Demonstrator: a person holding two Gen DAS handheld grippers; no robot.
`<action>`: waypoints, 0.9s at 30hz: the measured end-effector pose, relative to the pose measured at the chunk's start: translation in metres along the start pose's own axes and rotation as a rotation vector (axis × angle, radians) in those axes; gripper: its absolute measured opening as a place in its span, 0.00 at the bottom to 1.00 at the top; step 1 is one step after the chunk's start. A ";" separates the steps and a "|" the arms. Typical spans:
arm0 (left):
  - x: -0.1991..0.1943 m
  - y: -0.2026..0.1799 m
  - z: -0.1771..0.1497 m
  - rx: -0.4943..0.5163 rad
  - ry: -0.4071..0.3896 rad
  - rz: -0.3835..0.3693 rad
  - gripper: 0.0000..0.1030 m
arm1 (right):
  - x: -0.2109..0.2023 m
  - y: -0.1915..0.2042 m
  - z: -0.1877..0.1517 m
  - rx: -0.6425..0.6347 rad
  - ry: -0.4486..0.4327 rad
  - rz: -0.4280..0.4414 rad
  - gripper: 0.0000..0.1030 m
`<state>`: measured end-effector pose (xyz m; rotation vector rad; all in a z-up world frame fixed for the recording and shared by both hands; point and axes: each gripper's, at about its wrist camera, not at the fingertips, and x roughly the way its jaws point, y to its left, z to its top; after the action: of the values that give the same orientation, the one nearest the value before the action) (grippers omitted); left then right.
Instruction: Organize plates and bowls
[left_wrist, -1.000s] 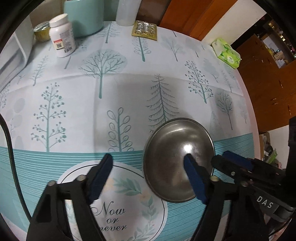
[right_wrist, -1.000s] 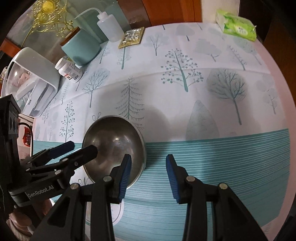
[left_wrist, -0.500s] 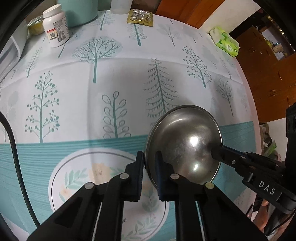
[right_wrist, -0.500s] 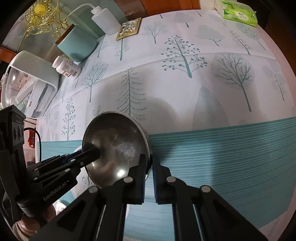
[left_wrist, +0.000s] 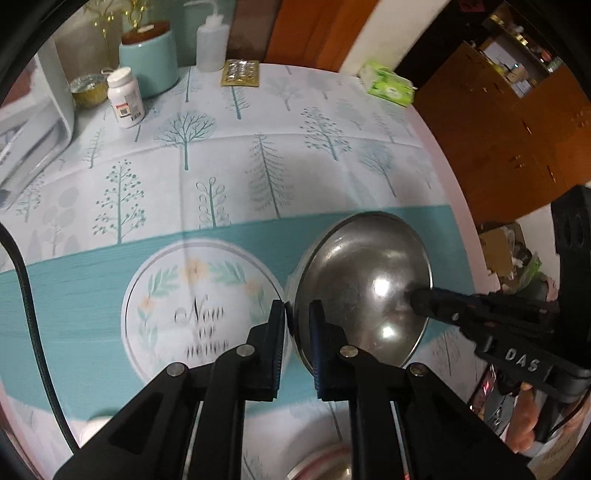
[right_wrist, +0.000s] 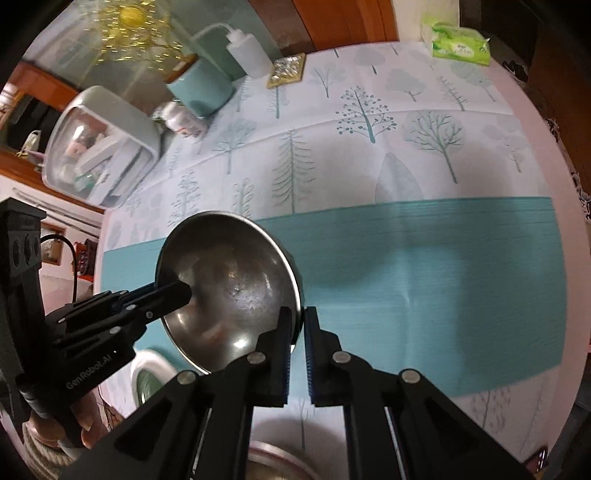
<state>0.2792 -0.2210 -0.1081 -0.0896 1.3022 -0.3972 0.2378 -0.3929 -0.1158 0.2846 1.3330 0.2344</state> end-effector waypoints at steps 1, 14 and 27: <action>-0.007 -0.005 -0.010 0.006 -0.001 0.003 0.10 | -0.008 0.002 -0.008 -0.008 -0.005 0.004 0.07; -0.050 -0.044 -0.150 -0.018 0.041 -0.022 0.10 | -0.048 0.016 -0.138 -0.104 0.053 0.038 0.07; -0.015 -0.030 -0.232 -0.126 0.130 -0.013 0.11 | -0.011 0.020 -0.202 -0.151 0.158 0.020 0.07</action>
<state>0.0490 -0.2075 -0.1486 -0.1803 1.4554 -0.3362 0.0385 -0.3636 -0.1416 0.1549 1.4607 0.3787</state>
